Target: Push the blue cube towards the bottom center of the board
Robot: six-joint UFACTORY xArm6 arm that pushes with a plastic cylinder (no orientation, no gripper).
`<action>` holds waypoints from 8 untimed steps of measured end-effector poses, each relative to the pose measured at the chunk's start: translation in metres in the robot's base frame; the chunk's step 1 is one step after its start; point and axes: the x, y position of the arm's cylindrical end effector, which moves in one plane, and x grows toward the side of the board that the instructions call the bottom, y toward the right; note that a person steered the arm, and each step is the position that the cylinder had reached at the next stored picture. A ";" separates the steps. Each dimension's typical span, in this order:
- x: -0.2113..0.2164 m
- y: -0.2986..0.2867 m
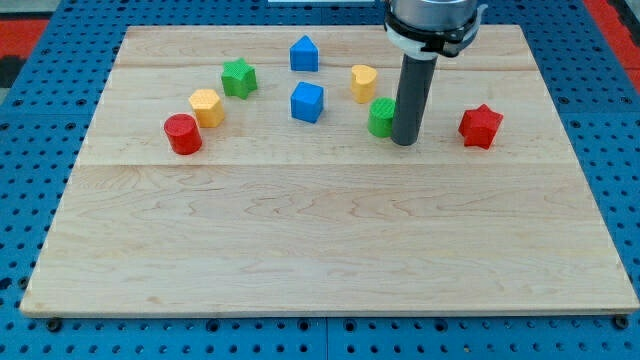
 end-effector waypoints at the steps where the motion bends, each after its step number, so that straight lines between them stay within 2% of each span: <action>1: -0.027 -0.022; 2: -0.050 -0.060; 3: -0.071 -0.015; 4: -0.107 -0.003; 5: -0.135 -0.053; 6: -0.080 -0.107; 7: -0.043 -0.157; 8: -0.016 -0.162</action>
